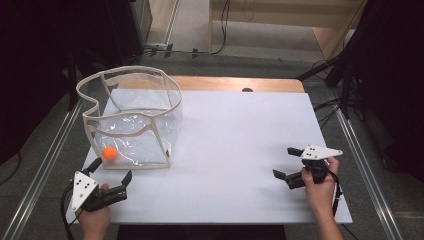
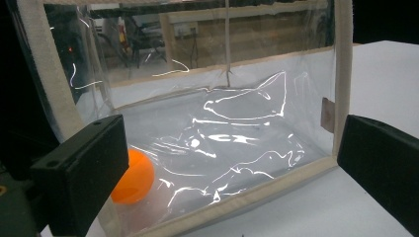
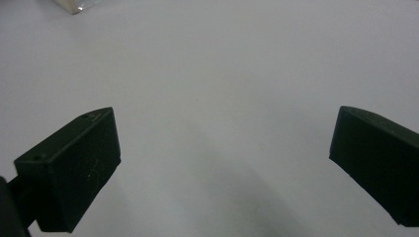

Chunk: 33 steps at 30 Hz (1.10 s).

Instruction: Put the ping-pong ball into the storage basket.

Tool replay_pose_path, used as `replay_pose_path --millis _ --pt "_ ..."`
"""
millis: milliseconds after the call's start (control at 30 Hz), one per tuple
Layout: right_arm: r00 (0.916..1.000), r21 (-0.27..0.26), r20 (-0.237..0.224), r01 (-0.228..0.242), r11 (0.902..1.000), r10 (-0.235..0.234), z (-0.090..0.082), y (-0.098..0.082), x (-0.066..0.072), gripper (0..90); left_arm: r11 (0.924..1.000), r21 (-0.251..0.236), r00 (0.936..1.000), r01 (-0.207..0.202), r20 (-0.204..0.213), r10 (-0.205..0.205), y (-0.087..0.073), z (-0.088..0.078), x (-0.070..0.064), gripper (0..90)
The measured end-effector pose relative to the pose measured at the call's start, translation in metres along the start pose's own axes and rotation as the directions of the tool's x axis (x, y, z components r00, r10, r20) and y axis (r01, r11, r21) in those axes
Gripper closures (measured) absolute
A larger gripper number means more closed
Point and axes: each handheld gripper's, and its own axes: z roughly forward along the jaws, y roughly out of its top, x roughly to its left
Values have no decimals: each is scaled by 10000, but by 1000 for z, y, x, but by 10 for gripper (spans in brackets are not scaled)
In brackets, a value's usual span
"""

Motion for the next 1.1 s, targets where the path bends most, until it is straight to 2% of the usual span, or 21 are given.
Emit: replay_pose_path --millis 467,833,1100 --pt "9993 -1126 279 -229 9934 262 -11 -19 0 0 10000 -14 10000 -7 -21 7 0 0 0 0" --pt "9973 -2172 443 -479 9749 589 -20 -32 0 0 10000 3 10000 -8 -46 8 0 0 0 0" --pt "9948 -3004 595 -607 9519 822 -27 -40 -2 0 10000 -18 10000 1 -39 -1 0 0 0 0"
